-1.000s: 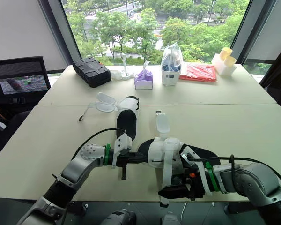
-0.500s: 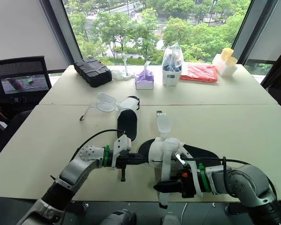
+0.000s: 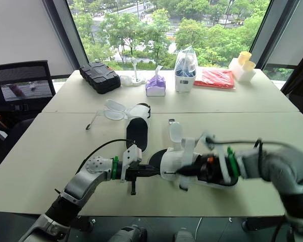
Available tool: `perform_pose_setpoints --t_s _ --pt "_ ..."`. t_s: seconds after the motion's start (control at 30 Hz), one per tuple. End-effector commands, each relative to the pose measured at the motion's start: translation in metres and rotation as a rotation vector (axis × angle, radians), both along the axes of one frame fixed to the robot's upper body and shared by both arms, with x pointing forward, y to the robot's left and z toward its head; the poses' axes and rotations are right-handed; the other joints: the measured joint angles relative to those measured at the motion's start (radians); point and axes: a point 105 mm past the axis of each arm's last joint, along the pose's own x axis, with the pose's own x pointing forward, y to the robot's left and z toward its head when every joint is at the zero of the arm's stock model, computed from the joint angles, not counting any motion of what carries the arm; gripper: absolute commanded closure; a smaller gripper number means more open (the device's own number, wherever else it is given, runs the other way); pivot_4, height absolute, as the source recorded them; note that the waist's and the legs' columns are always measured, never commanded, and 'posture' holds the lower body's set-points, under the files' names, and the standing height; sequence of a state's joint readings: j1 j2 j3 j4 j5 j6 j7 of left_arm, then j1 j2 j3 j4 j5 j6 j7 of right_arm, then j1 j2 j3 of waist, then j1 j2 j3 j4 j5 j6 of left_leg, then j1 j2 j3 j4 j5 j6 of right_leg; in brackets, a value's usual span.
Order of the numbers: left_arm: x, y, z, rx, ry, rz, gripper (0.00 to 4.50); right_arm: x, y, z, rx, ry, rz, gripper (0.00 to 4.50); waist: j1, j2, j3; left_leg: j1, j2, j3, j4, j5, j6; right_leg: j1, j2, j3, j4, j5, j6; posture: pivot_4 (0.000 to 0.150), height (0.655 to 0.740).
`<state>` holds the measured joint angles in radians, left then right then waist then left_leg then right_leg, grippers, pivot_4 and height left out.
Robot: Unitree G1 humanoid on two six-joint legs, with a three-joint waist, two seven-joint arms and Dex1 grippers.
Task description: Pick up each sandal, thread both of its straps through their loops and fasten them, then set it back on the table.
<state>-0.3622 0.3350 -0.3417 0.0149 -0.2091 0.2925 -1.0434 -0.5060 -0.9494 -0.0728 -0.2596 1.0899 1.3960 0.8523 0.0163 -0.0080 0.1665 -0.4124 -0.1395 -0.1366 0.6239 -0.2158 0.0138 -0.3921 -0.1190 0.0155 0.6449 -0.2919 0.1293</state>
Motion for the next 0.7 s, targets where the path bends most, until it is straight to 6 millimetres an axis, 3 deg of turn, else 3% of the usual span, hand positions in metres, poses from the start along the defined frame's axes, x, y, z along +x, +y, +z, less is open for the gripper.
perform_pose_setpoints --t_s 0.03,0.17,0.33,0.7 --pt "-0.001 -0.004 -0.004 0.006 0.011 -0.009 4.5 0.014 -0.001 0.013 0.011 0.014 0.013 4.46 -0.001 0.0 0.0 0.0 0.0 0.0 -0.001 0.0 0.0 0.0 0.0 0.0 0.0 0.0 0.0 0.15 0.74" --pt "0.0 -0.005 -0.004 0.004 0.009 -0.009 4.5 0.037 -0.002 0.024 -0.018 -0.013 0.025 4.46 -0.003 0.0 0.0 -0.003 0.0 0.001 0.0 0.0 0.0 -0.003 0.0 0.0 -0.001 0.0 0.0 0.15 0.74" --pt "-0.002 -0.005 -0.005 0.004 0.007 -0.006 4.5 0.053 -0.009 0.011 -0.084 0.024 0.054 4.46 -0.002 0.0 0.0 -0.006 -0.001 0.0 0.0 0.0 0.0 -0.005 0.0 0.0 -0.001 0.0 0.0 0.15 0.74" --pt "-0.004 0.0 -0.006 0.008 0.008 0.018 4.5 0.053 -0.016 -0.019 -0.174 0.102 0.096 4.46 -0.003 0.0 0.0 -0.008 -0.001 0.0 0.001 0.0 0.0 -0.009 0.0 0.0 0.001 0.0 0.0 0.15 0.74"
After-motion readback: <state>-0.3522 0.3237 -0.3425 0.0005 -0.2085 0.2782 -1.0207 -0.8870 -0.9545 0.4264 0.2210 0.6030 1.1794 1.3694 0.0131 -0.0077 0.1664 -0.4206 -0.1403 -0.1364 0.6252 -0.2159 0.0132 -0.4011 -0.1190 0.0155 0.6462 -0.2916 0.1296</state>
